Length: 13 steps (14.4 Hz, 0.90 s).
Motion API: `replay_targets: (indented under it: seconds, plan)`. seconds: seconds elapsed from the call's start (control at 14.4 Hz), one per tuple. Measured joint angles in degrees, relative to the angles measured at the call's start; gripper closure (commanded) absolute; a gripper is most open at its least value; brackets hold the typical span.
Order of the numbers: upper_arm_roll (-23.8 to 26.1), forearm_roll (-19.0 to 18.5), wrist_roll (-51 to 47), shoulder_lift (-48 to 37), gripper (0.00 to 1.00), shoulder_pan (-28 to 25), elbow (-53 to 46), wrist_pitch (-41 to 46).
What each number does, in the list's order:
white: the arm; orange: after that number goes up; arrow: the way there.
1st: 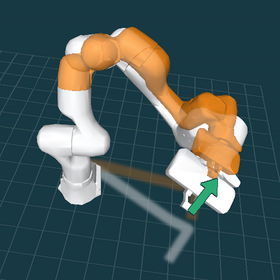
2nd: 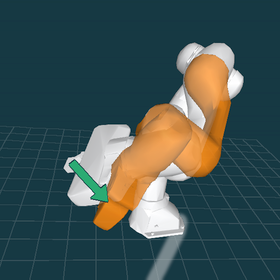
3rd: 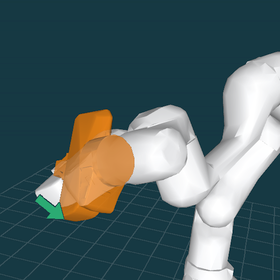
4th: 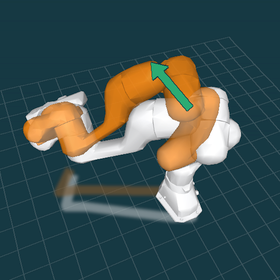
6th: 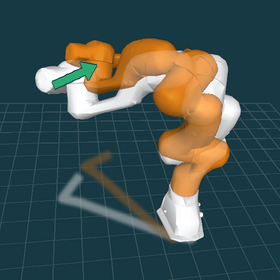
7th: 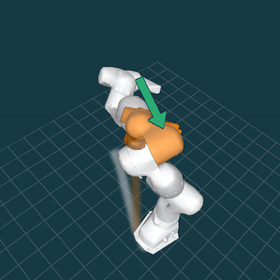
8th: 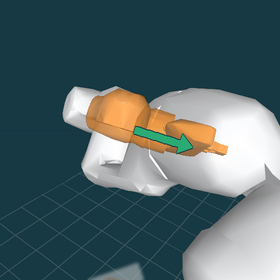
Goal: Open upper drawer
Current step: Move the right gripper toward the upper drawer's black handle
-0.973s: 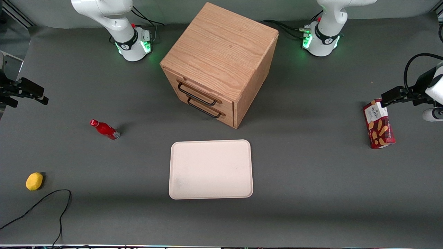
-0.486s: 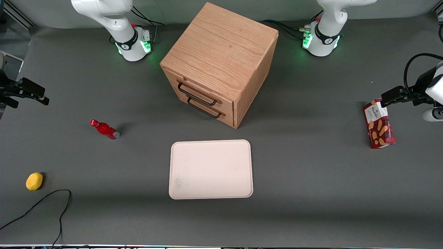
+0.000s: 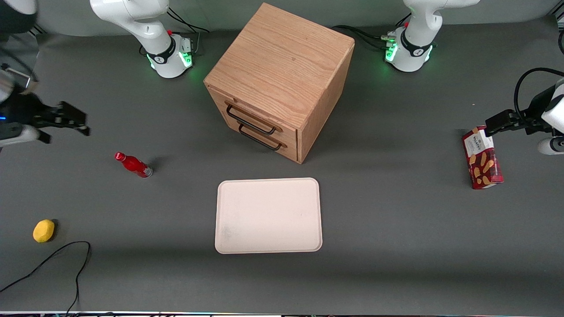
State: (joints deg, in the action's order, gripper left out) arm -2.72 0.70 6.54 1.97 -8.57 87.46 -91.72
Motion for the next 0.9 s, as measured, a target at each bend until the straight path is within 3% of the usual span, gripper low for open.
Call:
replay_targets:
  seconds: [0.35, 0.9]
  plan:
    - [0.18, 0.0, -0.01, 4.31, 0.0, -9.65, -3.76, -1.74]
    - [0.16, 0.0, -0.01, 5.67, 0.0, -19.17, -5.4, -1.65]
